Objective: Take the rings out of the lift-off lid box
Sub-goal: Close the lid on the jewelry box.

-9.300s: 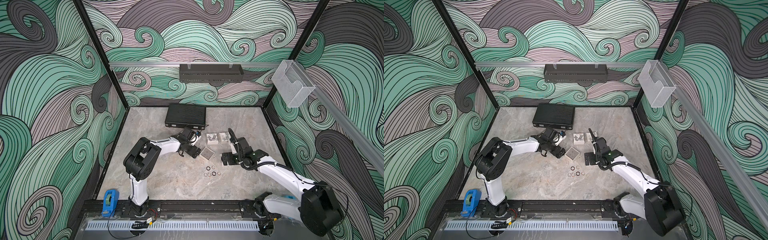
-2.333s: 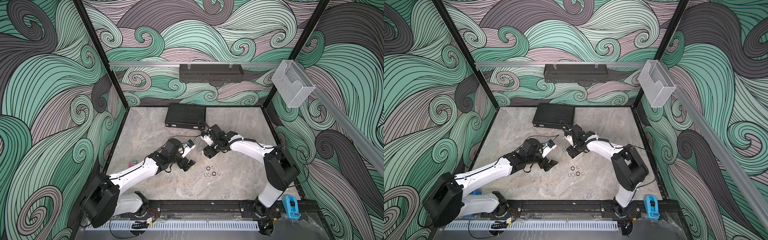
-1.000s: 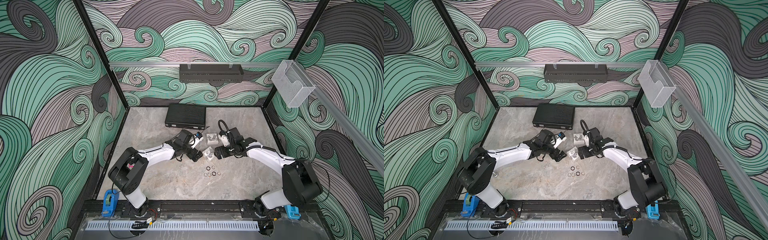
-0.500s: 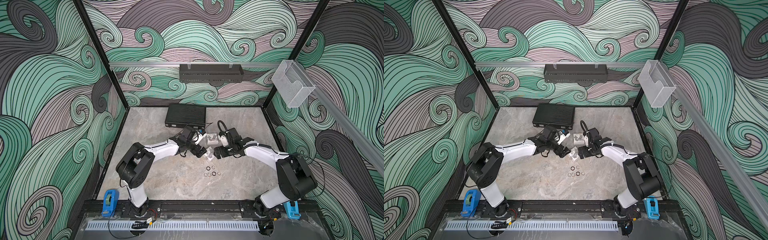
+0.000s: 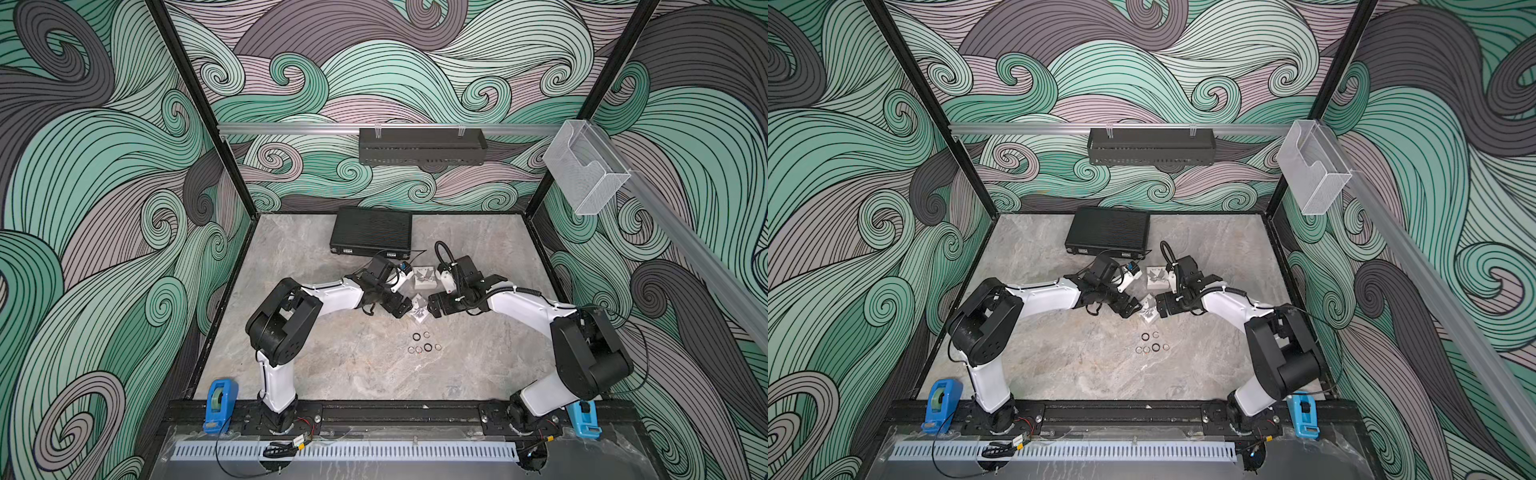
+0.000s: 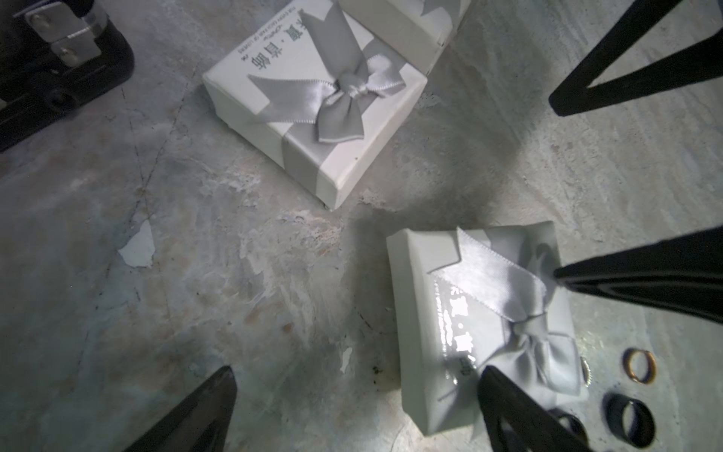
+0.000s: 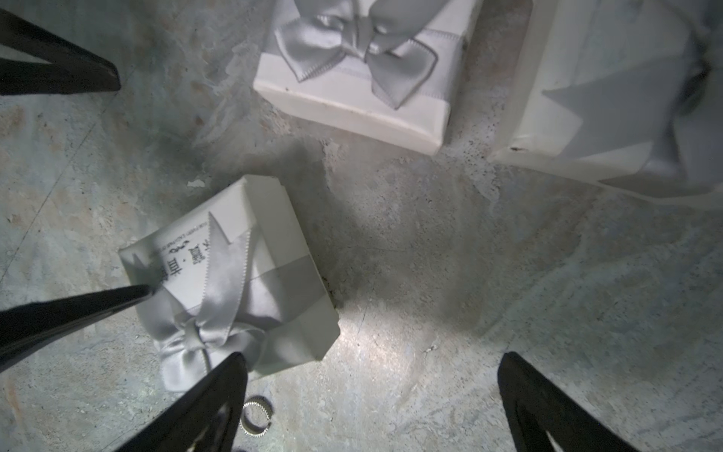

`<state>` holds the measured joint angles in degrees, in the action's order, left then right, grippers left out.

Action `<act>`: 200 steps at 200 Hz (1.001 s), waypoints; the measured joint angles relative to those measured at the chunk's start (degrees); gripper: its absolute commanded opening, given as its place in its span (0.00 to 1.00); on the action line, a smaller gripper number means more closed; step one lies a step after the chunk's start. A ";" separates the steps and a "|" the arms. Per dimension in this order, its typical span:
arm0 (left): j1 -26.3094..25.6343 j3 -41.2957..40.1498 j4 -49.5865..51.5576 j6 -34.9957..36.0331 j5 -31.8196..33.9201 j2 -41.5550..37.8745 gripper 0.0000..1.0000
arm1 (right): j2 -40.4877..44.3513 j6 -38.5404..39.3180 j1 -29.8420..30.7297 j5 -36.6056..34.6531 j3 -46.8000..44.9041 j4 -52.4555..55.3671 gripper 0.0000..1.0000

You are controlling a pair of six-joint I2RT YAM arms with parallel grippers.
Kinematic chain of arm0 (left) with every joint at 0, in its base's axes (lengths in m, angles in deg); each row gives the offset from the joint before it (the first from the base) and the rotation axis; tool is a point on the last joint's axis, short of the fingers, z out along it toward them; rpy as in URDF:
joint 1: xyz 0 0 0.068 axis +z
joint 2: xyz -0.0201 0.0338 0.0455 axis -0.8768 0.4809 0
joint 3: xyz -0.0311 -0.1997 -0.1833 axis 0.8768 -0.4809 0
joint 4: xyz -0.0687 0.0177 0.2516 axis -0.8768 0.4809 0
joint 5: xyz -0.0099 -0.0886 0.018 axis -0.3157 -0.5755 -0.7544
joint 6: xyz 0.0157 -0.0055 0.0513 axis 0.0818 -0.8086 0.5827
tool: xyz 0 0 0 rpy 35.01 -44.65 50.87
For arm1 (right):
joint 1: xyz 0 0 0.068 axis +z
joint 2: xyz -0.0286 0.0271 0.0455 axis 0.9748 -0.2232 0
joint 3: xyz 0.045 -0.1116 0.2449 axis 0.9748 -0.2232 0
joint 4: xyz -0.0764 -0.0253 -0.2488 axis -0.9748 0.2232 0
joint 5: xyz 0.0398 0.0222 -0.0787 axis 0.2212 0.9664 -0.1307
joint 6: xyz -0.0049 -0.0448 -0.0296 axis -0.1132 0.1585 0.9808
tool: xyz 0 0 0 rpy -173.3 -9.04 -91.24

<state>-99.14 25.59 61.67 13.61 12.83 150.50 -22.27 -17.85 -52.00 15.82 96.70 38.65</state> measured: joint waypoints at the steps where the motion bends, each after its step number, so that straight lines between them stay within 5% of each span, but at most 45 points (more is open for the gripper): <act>1: 0.00 0.00 0.00 0.00 0.00 0.00 0.97 | -0.02 0.00 0.00 -0.02 0.00 0.02 1.00; 71: 0.00 -1.49 -0.02 0.33 0.68 -2.34 0.97 | -0.52 0.17 -0.02 0.07 0.61 0.57 1.00; 137: 0.00 -16.41 -2.10 1.73 0.83 -28.79 0.99 | 2.14 7.32 2.67 4.70 6.14 2.93 1.00; 200: 0.00 -29.00 -0.26 0.83 0.79 -44.22 0.99 | -7.56 13.55 9.46 4.44 10.73 3.50 1.00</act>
<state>-99.14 -3.42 61.41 14.44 13.62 106.29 -29.84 -4.30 -42.54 20.26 107.43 42.15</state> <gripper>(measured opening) 0.987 0.996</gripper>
